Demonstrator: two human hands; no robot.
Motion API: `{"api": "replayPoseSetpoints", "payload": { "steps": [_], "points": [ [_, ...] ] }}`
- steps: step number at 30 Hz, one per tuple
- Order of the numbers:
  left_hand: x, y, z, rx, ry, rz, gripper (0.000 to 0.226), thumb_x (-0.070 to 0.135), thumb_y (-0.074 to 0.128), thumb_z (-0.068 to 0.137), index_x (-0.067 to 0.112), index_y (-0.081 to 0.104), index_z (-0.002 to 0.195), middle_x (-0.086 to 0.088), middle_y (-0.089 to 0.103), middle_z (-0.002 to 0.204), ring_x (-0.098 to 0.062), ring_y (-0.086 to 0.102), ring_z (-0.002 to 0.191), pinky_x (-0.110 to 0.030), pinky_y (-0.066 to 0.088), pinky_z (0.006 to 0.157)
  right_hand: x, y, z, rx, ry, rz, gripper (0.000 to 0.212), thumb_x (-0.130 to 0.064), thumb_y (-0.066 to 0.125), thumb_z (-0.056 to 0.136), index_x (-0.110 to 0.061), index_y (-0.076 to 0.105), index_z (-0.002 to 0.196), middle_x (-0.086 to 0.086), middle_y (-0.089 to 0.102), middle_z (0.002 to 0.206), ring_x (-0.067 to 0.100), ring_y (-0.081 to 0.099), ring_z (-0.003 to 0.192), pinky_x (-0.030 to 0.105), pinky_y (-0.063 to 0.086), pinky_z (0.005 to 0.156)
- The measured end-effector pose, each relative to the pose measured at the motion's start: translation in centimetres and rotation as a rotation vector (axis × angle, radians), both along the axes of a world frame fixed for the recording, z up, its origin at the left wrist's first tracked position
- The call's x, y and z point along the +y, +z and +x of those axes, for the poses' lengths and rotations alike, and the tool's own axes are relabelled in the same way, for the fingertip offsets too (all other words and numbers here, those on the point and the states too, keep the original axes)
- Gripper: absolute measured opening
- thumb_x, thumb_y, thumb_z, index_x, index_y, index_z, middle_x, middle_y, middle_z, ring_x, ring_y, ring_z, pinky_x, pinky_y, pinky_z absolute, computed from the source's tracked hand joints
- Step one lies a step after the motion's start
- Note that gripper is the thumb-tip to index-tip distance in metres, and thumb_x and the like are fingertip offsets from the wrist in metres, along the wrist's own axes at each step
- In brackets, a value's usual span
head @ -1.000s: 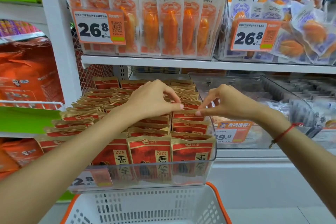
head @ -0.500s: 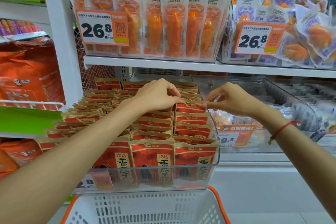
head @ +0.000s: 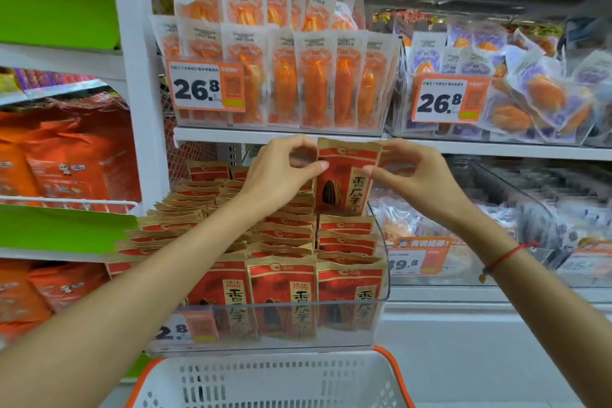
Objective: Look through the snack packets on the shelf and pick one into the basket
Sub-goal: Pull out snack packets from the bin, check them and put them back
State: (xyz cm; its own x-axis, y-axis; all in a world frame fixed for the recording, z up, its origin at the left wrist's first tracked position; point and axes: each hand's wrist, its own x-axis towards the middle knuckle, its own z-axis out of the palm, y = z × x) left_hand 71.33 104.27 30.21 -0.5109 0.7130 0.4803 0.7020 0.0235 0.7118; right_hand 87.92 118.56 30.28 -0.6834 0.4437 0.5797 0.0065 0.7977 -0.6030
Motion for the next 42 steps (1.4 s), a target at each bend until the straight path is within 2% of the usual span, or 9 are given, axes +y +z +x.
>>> {"api": "replayPoseSetpoints", "payload": {
  "steps": [4,8,13,21,23,25,33,38,42],
  "points": [
    [-2.1,1.9,0.9,-0.103,0.039,0.183,0.021,0.036,0.071,0.087,0.025,0.066,0.105,0.01,0.068,0.113,-0.01,0.064,0.106,-0.035,0.048,0.096,-2.0,1.7,0.0,-0.042,0.037,-0.009,0.028,-0.019,0.068,0.09,-0.016,0.067,0.118,-0.004,0.072,0.107,0.011,0.066,0.101,0.037,0.051,0.097],
    [-5.0,4.0,2.4,-0.21,-0.006,0.289,0.026,0.026,0.067,0.091,0.021,0.06,0.116,0.006,0.066,0.113,-0.002,0.061,0.101,-0.026,0.049,0.092,-4.9,3.7,0.1,0.033,0.072,-0.019,0.029,-0.021,0.064,0.093,-0.015,0.065,0.121,-0.006,0.07,0.111,0.009,0.065,0.103,0.031,0.051,0.096],
    [-9.3,3.9,3.8,-0.349,-0.032,0.342,0.03,0.03,0.062,0.094,0.028,0.058,0.124,0.012,0.065,0.118,-0.001,0.059,0.111,-0.033,0.046,0.104,-9.7,3.7,0.7,0.112,0.177,-0.199,0.021,-0.025,0.059,0.096,-0.024,0.064,0.116,-0.003,0.07,0.113,0.012,0.066,0.102,0.026,0.054,0.087],
    [-15.8,-2.1,5.0,-0.657,-0.074,0.325,0.032,0.028,0.057,0.096,0.02,0.057,0.127,0.002,0.073,0.105,-0.009,0.071,0.092,-0.028,0.058,0.074,-16.7,-0.9,0.2,0.091,0.243,-0.533,0.017,-0.026,0.061,0.094,-0.018,0.069,0.081,-0.008,0.073,0.075,0.005,0.068,0.069,0.019,0.053,0.061],
    [-16.9,-4.0,4.9,-0.704,-0.047,0.297,0.034,0.029,0.057,0.095,0.021,0.057,0.128,0.002,0.073,0.109,-0.01,0.07,0.097,-0.033,0.058,0.082,-17.6,-2.3,0.2,0.029,0.275,-0.553,0.015,-0.025,0.061,0.094,-0.016,0.068,0.084,-0.008,0.073,0.073,0.004,0.069,0.067,0.016,0.051,0.057],
    [-17.7,-5.7,4.8,-0.724,-0.024,0.257,0.036,0.03,0.058,0.094,0.022,0.056,0.13,0.003,0.072,0.111,-0.012,0.068,0.103,-0.04,0.054,0.092,-18.1,-3.7,0.3,-0.048,0.292,-0.563,0.016,-0.025,0.06,0.093,-0.011,0.067,0.091,-0.004,0.074,0.078,0.006,0.071,0.069,0.016,0.052,0.058],
    [-18.7,-8.3,5.4,-0.701,-0.062,0.164,0.024,0.024,0.061,0.092,0.027,0.061,0.116,0.003,0.076,0.096,-0.007,0.072,0.085,-0.016,0.055,0.062,-18.2,-7.3,0.9,-0.135,0.319,-0.725,0.033,-0.021,0.071,0.084,-0.017,0.064,0.116,-0.004,0.074,0.104,0.011,0.071,0.093,0.02,0.056,0.069],
    [-18.6,-8.9,5.5,-0.712,-0.074,0.046,0.026,0.025,0.064,0.091,0.024,0.065,0.117,0.007,0.076,0.097,-0.003,0.071,0.088,-0.014,0.054,0.062,-18.4,-7.8,0.4,-0.114,0.138,-0.732,0.028,-0.03,0.072,0.083,-0.013,0.071,0.105,-0.001,0.076,0.088,0.01,0.073,0.076,0.018,0.053,0.057],
    [-18.4,-9.4,5.0,-0.746,-0.075,0.011,0.023,0.029,0.065,0.09,0.023,0.067,0.112,0.004,0.076,0.096,-0.009,0.072,0.088,-0.017,0.056,0.063,-17.8,-8.4,0.0,-0.16,0.117,-0.779,0.048,-0.044,0.056,0.092,0.001,0.072,0.098,0.007,0.076,0.086,0.013,0.073,0.082,0.018,0.054,0.072]
  ]
}}
